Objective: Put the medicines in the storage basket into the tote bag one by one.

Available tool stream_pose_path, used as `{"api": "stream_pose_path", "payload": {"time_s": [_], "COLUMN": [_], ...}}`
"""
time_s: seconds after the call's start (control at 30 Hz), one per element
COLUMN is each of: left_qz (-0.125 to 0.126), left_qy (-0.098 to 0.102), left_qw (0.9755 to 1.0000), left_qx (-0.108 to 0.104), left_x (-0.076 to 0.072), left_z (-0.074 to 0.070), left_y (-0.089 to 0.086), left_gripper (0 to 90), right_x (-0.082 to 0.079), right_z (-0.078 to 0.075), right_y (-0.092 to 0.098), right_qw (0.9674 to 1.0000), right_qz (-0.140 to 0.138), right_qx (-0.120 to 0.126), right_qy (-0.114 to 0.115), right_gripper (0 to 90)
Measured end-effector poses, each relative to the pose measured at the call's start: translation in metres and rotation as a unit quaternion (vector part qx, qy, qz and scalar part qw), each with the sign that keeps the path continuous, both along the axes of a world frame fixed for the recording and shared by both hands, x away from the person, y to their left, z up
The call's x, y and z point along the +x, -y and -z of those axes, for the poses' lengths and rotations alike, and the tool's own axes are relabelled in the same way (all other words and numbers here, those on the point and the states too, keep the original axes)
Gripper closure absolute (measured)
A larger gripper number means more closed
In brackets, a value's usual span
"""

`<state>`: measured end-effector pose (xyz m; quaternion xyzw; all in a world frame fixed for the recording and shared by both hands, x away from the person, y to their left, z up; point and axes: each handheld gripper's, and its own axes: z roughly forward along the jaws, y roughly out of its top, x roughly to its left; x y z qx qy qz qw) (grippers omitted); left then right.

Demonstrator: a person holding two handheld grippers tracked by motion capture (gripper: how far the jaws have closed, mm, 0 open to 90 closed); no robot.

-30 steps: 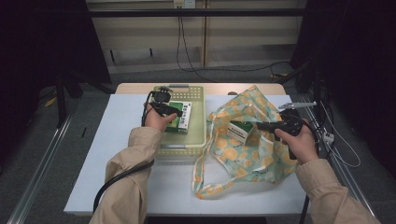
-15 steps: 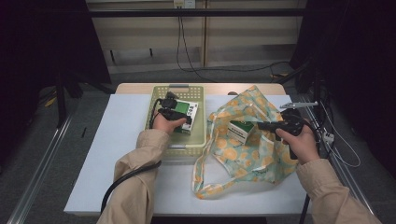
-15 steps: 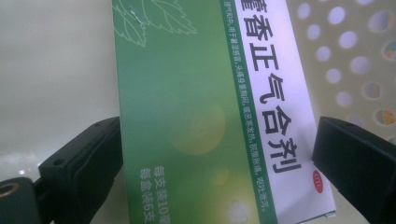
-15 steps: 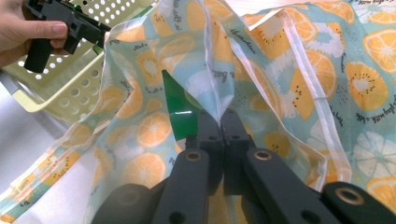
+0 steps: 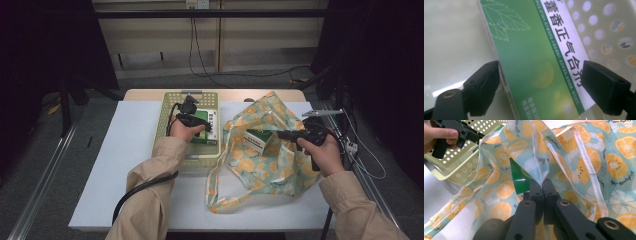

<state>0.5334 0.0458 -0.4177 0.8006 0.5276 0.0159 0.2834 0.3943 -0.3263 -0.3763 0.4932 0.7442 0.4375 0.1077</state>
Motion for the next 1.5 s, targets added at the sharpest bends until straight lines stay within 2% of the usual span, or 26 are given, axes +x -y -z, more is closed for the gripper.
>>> {"api": "stream_pose_path", "payload": {"time_s": [0.17,0.3,0.4,0.53,0.7,0.77,0.8,0.83,0.87,0.9,0.93,0.97,1.0,1.07,1.13,1.2,1.33,1.47,1.5], "left_qz": [-0.003,0.019,0.022,0.021,0.016,0.018,0.019,0.03,0.04,0.055,0.061,0.066,0.071,0.059,0.047,0.021,-0.023,-0.041,-0.043], "left_qy": [0.015,0.044,0.061,0.074,0.074,0.075,0.076,0.048,0.028,0.039,0.04,0.032,0.035,0.035,0.047,0.053,0.039,0.033,0.034], "left_qw": [0.9997,0.9988,0.9977,0.9967,0.9969,0.9969,0.9967,0.998,0.9978,0.9977,0.9973,0.9972,0.9968,0.9975,0.9977,0.9983,0.9987,0.9979,0.9973], "left_qx": [-0.02,0.002,0.017,0.027,0.022,0.016,0.022,-0.026,-0.043,-0.008,-0.002,-0.011,-0.008,-0.018,-0.005,0.008,0.025,0.039,0.048], "left_x": [-0.001,-0.004,-0.005,-0.006,-0.005,-0.005,-0.005,-0.004,-0.005,-0.009,-0.011,-0.013,-0.014,-0.012,-0.008,-0.003,0.006,0.008,0.008], "left_z": [-0.015,-0.029,-0.036,-0.04,-0.046,-0.048,-0.049,-0.047,-0.044,-0.042,-0.039,-0.036,-0.036,-0.038,-0.041,-0.039,-0.018,0.002,0.005], "left_y": [-0.007,-0.006,-0.006,-0.008,-0.01,-0.009,-0.008,-0.007,-0.001,0.009,0.018,0.025,0.028,0.026,0.015,0.0,-0.028,-0.036,-0.037], "left_gripper": [25.1,39.1,53.2,70.8,85.7,87.2,88.9,90.0,90.0,90.0,90.0,90.0,90.0,90.0,90.0,90.0,90.0,90.0,90.0], "right_x": [0.001,0.002,0.002,0.003,0.004,0.004,0.004,0.005,0.005,0.005,0.004,0.004,0.003,0.003,0.002,0.002,0.002,0.002,0.002], "right_z": [0.001,0.001,0.001,0.001,0.003,0.003,0.003,0.003,0.003,0.003,0.003,0.003,0.003,0.003,0.002,0.001,0.001,0.003,0.003], "right_y": [-0.001,-0.002,-0.005,-0.006,-0.007,-0.008,-0.008,-0.008,-0.009,-0.009,-0.009,-0.008,-0.007,-0.005,-0.002,-0.001,-0.004,-0.006,-0.007], "right_qw": [1.0,1.0,1.0,1.0,1.0,1.0,1.0,1.0,1.0,1.0,1.0,1.0,1.0,1.0,1.0,1.0,1.0,1.0,1.0], "right_qz": [0.0,-0.001,-0.003,-0.004,-0.005,-0.005,-0.005,-0.005,-0.006,-0.007,-0.007,-0.007,-0.007,-0.004,-0.001,0.0,-0.003,-0.004,-0.003], "right_qx": [-0.001,-0.001,-0.002,-0.003,-0.002,-0.002,-0.002,-0.002,-0.003,-0.002,-0.002,-0.002,-0.001,-0.001,-0.002,-0.001,-0.001,-0.003,-0.002], "right_qy": [-0.001,-0.002,-0.003,-0.002,-0.004,-0.004,-0.004,-0.005,-0.004,-0.004,-0.004,-0.005,-0.005,-0.006,-0.007,-0.006,-0.004,-0.005,-0.005], "right_gripper": [89.0,89.0,89.0,89.0,89.0,89.0,88.9,88.9,88.9,88.9,88.9,88.9,88.9,88.9,88.9,88.9,88.9,88.9,88.9]}}
